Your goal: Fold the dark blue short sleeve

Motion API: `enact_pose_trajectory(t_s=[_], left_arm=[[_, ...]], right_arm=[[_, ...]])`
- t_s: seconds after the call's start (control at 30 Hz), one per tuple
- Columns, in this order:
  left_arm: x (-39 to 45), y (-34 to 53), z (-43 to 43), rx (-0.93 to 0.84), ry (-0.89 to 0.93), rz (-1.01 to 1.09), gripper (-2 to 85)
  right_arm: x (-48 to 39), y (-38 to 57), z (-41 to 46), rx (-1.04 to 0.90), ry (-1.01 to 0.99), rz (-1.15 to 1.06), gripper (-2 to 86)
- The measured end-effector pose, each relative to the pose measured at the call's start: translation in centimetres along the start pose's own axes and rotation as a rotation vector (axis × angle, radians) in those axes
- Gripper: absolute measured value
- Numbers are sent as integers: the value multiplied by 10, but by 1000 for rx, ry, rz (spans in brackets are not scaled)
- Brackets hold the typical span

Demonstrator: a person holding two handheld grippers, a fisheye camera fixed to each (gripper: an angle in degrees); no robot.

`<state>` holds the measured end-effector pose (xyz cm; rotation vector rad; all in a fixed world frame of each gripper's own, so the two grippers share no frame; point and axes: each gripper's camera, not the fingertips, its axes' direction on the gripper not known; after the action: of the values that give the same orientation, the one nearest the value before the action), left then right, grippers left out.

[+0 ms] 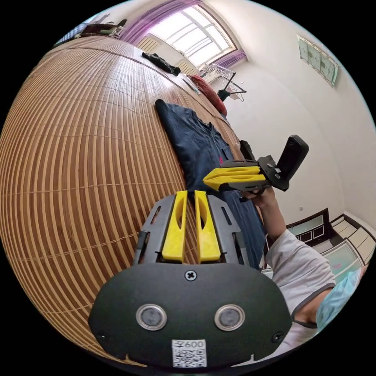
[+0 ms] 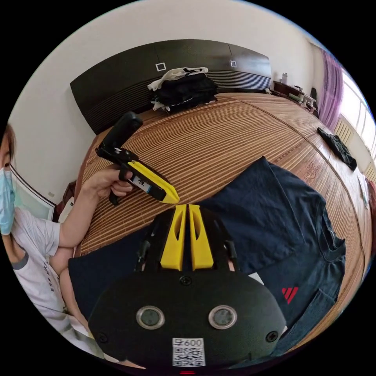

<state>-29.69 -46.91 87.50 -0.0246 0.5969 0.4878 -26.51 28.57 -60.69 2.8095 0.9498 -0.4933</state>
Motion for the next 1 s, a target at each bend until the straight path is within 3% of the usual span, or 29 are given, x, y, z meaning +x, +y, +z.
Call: enact_pose_trajectory(t_s=[0.17, 0.33, 0.7, 1.0], left_arm=[[10, -1, 8, -28, -49, 31, 2], [-9, 5, 2, 17, -2, -48, 1], [-17, 9, 1, 33, 7, -81, 1], [-11, 14, -11, 112, 41, -7, 5]], right_arm=[[-67, 9, 33, -72, 336, -350, -3], [-82, 8, 63, -163, 369, -438, -3], [-85, 22, 92, -206, 366, -417, -4], [-59, 43, 80, -20, 299, -202, -9]])
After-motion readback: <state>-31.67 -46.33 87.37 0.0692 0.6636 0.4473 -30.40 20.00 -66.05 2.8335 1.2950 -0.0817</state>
